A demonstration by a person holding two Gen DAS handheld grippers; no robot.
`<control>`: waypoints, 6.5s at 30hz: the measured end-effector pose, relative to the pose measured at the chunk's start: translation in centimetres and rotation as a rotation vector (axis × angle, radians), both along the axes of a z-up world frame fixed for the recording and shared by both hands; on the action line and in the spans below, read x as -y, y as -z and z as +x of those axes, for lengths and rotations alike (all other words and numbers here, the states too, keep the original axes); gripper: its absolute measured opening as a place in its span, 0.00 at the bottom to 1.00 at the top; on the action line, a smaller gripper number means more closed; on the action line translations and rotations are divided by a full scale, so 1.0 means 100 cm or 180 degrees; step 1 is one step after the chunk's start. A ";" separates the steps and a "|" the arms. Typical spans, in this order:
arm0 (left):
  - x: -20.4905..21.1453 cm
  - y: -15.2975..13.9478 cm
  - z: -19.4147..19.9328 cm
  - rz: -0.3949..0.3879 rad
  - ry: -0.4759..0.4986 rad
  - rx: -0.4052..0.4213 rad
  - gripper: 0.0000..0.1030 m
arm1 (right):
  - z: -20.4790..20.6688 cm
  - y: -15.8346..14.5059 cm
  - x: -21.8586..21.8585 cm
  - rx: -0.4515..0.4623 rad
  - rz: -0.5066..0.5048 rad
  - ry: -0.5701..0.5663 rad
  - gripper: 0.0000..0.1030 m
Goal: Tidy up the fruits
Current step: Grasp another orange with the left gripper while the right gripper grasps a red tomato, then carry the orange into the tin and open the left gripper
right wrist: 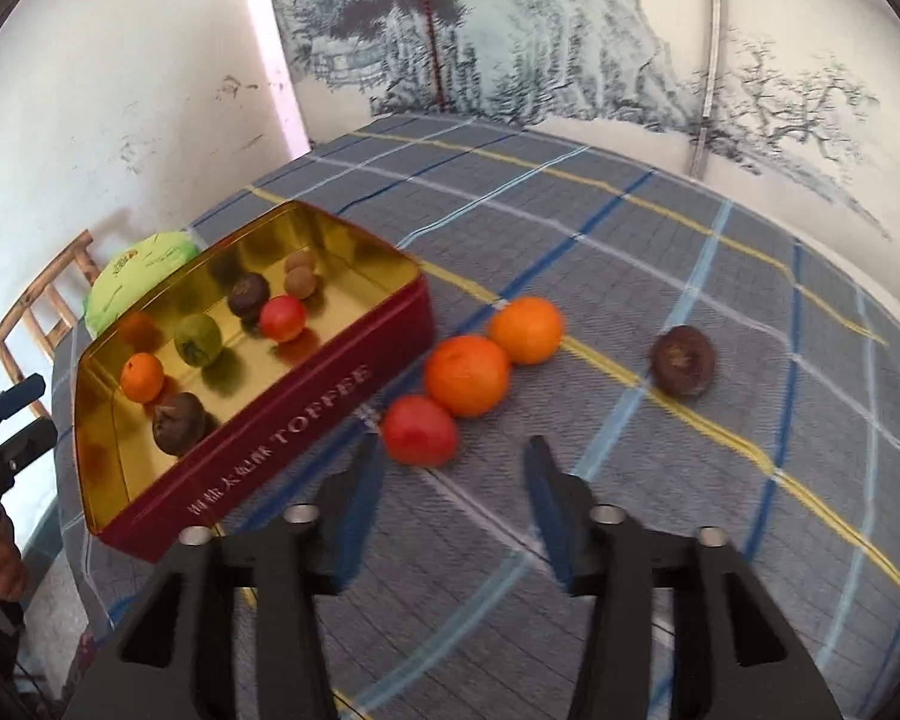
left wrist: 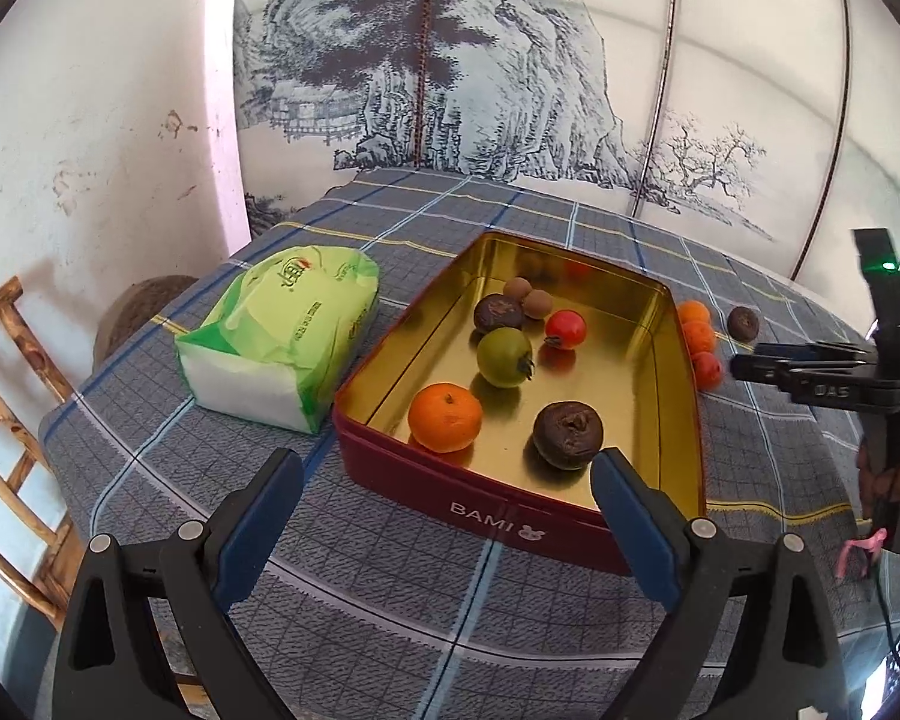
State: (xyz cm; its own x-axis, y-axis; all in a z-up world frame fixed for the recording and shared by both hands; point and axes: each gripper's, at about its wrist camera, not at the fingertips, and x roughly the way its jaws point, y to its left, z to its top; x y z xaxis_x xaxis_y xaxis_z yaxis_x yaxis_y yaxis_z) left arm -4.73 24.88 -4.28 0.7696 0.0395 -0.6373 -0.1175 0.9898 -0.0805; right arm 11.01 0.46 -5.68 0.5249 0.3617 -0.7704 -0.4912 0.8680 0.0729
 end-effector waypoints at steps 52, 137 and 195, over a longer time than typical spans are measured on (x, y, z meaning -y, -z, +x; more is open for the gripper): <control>0.229 0.010 0.207 0.1164 0.2475 -0.0922 0.48 | -0.038 0.031 0.231 -0.0019 0.0354 0.1187 0.36; 0.170 -0.044 0.000 0.0568 0.1099 -0.0164 0.36 | -0.034 0.036 0.210 0.0000 -0.0169 0.1040 0.50; 0.102 -0.006 0.152 0.0322 0.0611 -0.0810 0.36 | -0.035 0.036 0.214 -0.0001 -0.0147 0.1064 0.47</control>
